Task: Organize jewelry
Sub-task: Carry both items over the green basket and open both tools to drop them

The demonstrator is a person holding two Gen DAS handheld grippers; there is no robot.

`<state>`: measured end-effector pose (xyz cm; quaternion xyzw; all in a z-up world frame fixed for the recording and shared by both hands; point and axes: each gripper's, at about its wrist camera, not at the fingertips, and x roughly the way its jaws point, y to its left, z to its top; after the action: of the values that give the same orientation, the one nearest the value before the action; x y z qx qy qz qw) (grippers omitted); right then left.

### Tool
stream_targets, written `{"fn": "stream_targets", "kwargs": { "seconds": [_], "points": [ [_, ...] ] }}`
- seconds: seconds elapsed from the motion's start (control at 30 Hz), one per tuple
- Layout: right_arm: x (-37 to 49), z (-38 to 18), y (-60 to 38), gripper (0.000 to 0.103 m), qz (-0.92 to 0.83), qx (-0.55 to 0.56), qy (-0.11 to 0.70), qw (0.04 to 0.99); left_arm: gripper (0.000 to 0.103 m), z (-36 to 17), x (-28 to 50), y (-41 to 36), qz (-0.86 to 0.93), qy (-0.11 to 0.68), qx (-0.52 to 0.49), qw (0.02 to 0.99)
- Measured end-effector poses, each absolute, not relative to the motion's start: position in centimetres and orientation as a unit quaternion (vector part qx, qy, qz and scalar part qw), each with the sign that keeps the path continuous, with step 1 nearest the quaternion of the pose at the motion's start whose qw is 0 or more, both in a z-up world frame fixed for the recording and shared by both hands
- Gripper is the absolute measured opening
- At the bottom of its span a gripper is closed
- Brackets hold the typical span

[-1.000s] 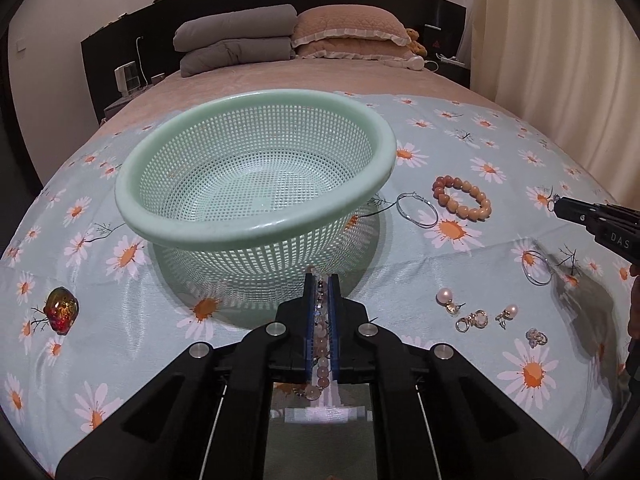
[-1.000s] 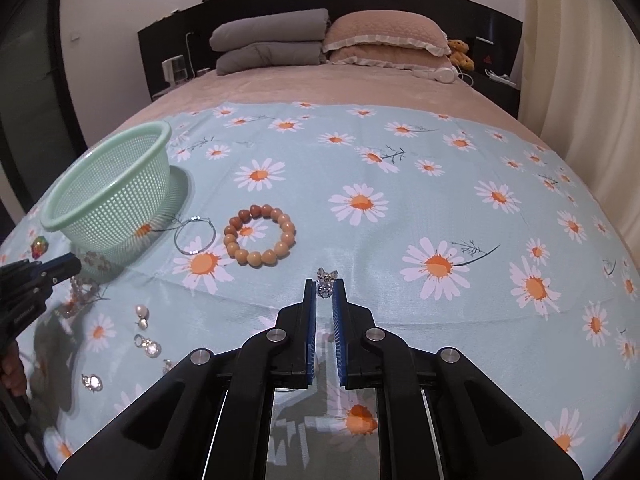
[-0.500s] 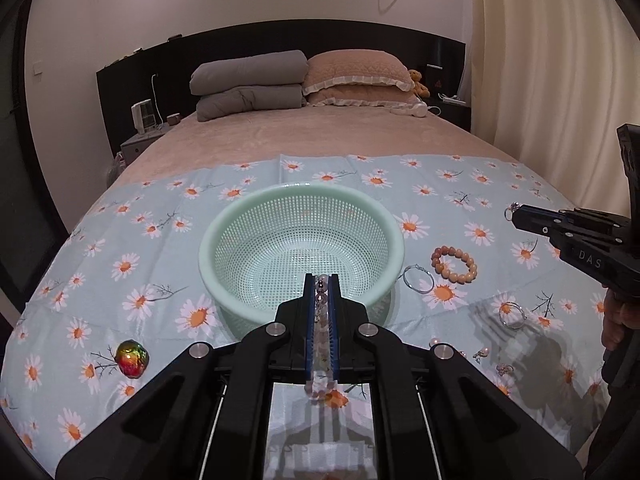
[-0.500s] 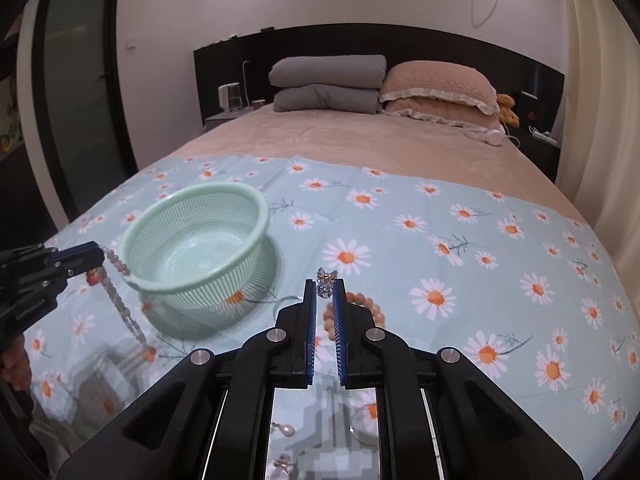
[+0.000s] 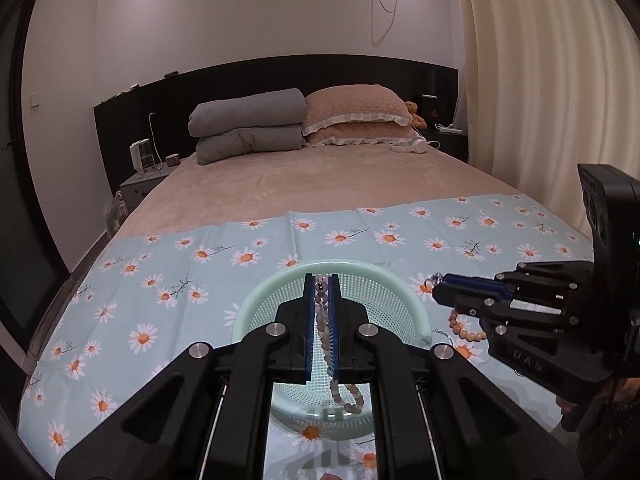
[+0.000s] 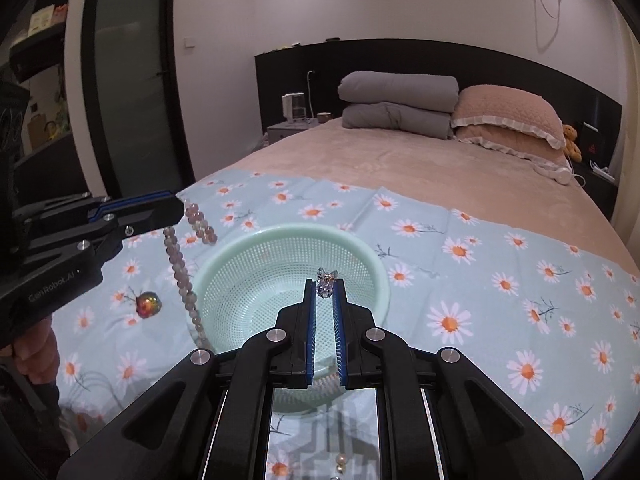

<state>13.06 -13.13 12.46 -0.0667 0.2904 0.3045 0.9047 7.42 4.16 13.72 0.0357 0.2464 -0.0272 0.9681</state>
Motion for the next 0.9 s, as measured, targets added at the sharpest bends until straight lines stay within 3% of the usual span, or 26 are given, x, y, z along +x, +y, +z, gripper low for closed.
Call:
{"fn": "stream_targets", "kwargs": {
  "seconds": [0.23, 0.27, 0.3, 0.37, 0.4, 0.53, 0.9],
  "points": [
    [14.4, 10.6, -11.9, 0.008, 0.308, -0.070, 0.314, 0.895, 0.010, 12.8, 8.7, 4.6, -0.031, 0.251, 0.037, 0.967],
    [14.5, 10.3, -11.8, 0.009, 0.303, -0.072, 0.318, 0.895, 0.029, 12.2, 8.8, 4.7, -0.030, 0.256, 0.036, 0.966],
    [14.7, 10.0, -11.8, 0.009, 0.298, -0.076, 0.320, 0.896, 0.064, 11.6, 8.7, 4.8, -0.028, 0.260, 0.035, 0.964],
    [14.8, 9.6, -12.0, 0.010, 0.294, -0.077, 0.326, 0.895, 0.084, 10.6, 8.5, 5.2, -0.018, 0.262, 0.029, 0.965],
    [14.8, 9.5, -12.1, 0.010, 0.291, -0.077, 0.328, 0.895, 0.084, 10.2, 8.3, 5.5, -0.017, 0.266, 0.024, 0.963],
    [14.7, 9.4, -13.1, 0.034, 0.270, -0.081, 0.325, 0.903, 0.084, 8.9, 7.8, 7.2, 0.004, 0.281, 0.003, 0.960],
    [14.4, 10.1, -16.3, 0.054, 0.237, -0.068, 0.316, 0.916, 0.084, 7.8, 6.1, 7.5, 0.015, 0.291, 0.009, 0.957]
  ]
}}
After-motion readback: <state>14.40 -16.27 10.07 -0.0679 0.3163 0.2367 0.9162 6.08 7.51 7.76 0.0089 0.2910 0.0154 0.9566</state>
